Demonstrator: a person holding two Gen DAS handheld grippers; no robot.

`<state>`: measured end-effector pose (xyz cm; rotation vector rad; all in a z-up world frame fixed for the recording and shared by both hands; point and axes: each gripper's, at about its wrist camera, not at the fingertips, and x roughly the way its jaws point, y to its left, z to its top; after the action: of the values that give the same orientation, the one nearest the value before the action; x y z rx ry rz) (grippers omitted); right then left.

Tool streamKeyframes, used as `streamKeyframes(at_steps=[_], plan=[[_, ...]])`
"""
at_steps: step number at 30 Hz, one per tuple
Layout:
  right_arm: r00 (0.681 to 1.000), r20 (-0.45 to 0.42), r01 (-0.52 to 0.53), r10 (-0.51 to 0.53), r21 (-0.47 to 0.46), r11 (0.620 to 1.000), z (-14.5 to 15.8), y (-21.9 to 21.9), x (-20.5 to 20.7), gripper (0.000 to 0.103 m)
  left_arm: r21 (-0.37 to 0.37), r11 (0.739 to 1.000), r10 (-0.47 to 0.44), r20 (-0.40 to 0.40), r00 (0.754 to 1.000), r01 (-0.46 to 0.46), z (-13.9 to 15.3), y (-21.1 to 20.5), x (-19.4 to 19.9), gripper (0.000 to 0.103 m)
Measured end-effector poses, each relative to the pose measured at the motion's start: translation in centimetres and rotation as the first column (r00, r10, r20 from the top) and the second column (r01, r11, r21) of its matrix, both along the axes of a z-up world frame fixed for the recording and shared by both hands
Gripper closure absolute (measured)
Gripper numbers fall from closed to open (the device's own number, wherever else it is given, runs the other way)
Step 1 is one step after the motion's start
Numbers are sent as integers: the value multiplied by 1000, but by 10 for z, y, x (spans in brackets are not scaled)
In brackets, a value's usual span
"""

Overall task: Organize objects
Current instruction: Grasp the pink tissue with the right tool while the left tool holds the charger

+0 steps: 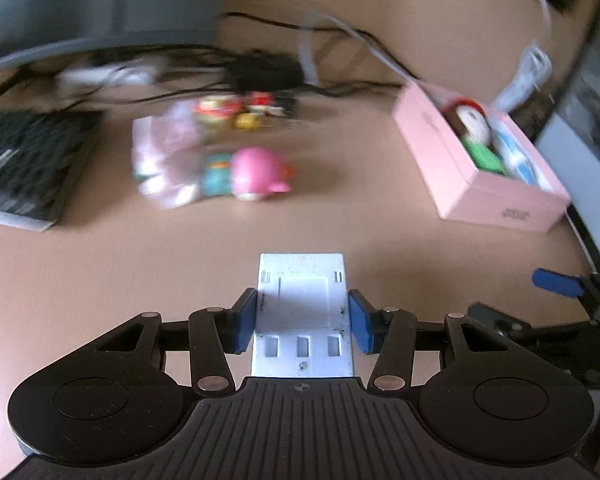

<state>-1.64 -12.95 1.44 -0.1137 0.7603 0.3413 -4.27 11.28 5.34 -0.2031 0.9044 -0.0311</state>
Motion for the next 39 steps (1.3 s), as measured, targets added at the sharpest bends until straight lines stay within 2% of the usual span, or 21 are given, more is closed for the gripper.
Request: streamKeyframes(at_steps=[4, 8, 10, 15, 19, 22, 24, 26, 28, 30, 35, 39], plan=[[996, 31, -87, 87, 25, 996, 23, 47, 14, 0, -53, 994, 97, -24, 995, -98, 4, 45, -28, 50], [990, -1, -139, 140, 88, 986, 39, 105, 41, 0, -68, 983, 167, -28, 986, -168, 8, 86, -53, 50], [985, 11, -170, 169, 51, 984, 41, 143, 51, 0, -64, 980, 185, -36, 982, -187, 10, 104, -61, 50], [965, 121, -231, 234, -37, 972, 38, 224, 59, 1, -91, 977, 189, -27, 982, -191, 11, 137, -74, 50], [939, 163, -278, 303, -156, 948, 22, 277, 76, 15, -96, 971, 220, -13, 975, -221, 10, 150, -87, 50], [942, 106, -289, 318, -225, 931, 0, 296, 92, 45, -91, 970, 224, -23, 974, -225, 9, 158, -92, 50], [945, 79, -294, 317, -214, 931, -3, 294, 94, 69, -75, 974, 213, -28, 977, -214, 9, 160, -92, 50], [945, 95, -290, 314, -203, 935, 5, 285, 87, 76, -71, 977, 201, -29, 979, -202, 8, 160, -89, 50], [942, 139, -279, 307, -187, 942, 19, 269, 75, 76, -73, 980, 182, -30, 983, -184, 7, 155, -84, 50], [946, 146, -267, 289, -151, 952, 31, 247, 63, 76, -75, 986, 145, -31, 989, -147, 7, 145, -77, 50], [967, 99, -224, 235, -111, 968, 49, 181, 26, 76, -78, 997, 15, -23, 1000, -16, 8, 105, -57, 50], [990, 55, -123, 131, -123, 985, 51, 118, 1, 76, -91, 991, -98, -6, 995, 97, 12, 64, -38, 50]])
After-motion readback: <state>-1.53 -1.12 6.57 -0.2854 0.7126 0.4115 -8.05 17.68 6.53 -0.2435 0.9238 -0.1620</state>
